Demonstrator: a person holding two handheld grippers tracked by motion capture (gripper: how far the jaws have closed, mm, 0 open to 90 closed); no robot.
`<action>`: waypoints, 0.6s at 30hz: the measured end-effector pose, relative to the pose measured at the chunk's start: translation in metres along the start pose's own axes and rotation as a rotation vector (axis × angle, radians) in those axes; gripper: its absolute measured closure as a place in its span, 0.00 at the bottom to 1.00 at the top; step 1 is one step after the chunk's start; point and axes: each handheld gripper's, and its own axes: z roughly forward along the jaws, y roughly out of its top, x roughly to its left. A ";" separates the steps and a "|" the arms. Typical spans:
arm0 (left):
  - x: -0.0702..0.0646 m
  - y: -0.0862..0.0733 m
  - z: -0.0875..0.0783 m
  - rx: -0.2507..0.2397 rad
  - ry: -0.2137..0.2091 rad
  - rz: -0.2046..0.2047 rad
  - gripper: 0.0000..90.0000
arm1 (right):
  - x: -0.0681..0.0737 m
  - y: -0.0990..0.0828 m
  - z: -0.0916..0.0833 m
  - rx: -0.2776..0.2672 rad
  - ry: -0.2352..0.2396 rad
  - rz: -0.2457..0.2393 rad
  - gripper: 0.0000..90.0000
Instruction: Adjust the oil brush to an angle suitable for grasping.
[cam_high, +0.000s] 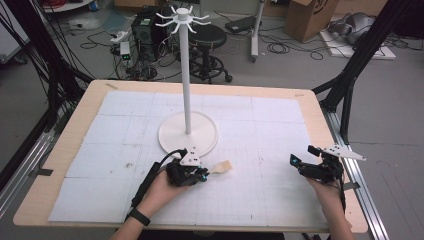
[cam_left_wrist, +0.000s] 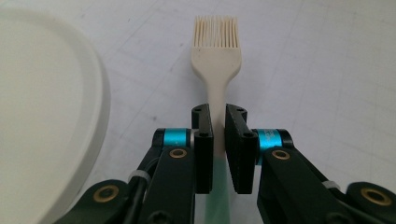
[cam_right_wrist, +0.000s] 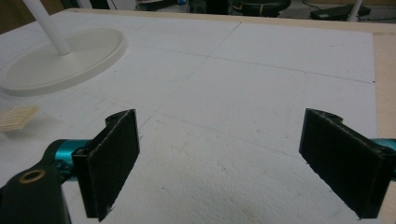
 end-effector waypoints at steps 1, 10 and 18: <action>-0.001 0.003 0.002 -0.013 -0.008 0.013 0.91 | 0.000 0.000 0.000 -0.002 0.000 -0.001 0.12; -0.003 0.034 0.031 -0.023 -0.070 0.076 0.91 | 0.000 0.002 -0.004 -0.017 -0.005 0.009 0.12; -0.013 0.060 0.061 -0.022 -0.138 0.194 0.92 | -0.002 0.002 -0.008 -0.033 -0.005 0.005 0.14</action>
